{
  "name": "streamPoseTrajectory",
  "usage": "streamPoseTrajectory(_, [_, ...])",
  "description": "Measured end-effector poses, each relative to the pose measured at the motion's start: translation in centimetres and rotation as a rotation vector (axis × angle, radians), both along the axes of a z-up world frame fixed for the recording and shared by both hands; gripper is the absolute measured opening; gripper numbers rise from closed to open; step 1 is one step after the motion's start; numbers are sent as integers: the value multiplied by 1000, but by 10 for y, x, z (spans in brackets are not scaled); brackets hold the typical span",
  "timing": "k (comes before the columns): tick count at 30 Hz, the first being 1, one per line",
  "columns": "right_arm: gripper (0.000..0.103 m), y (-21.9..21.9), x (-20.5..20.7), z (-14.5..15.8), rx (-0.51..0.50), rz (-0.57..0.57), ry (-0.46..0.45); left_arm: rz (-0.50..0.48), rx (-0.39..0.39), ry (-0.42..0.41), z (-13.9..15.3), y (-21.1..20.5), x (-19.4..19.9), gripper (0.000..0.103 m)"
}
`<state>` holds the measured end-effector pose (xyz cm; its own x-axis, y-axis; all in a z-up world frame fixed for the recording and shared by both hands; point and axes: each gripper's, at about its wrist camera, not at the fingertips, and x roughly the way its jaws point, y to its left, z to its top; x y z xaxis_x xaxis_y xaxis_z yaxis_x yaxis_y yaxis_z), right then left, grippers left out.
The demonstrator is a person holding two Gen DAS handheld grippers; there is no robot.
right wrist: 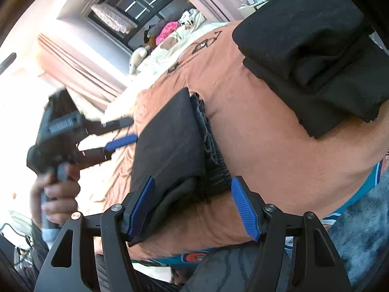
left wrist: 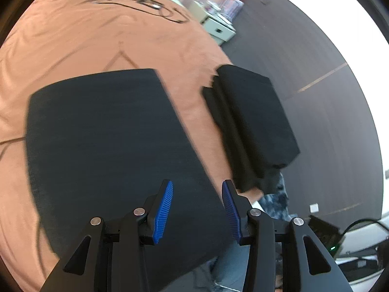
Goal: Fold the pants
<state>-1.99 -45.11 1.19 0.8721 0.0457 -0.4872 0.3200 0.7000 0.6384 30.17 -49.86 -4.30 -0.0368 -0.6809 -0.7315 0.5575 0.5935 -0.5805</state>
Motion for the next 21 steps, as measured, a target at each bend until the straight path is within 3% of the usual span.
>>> streamPoseTrajectory(4, [64,-1,10,-2,7,20,-10,77,39,-9,-13,35,20,48])
streamPoseTrajectory(13, [62,-2,48,-24,12,46,68,219,87,34,-51,103,57,52])
streamPoseTrajectory(15, [30,0,52,-24,9,58,78,241,96,46,-59,114,62,52])
streamPoseTrajectory(18, [14,2,56,-23,-10,67,83,261,107,68,-72,125,68,53])
streamPoseTrajectory(21, [11,0,54,-21,-20,44,77,268,116,100,-86,129,71,54])
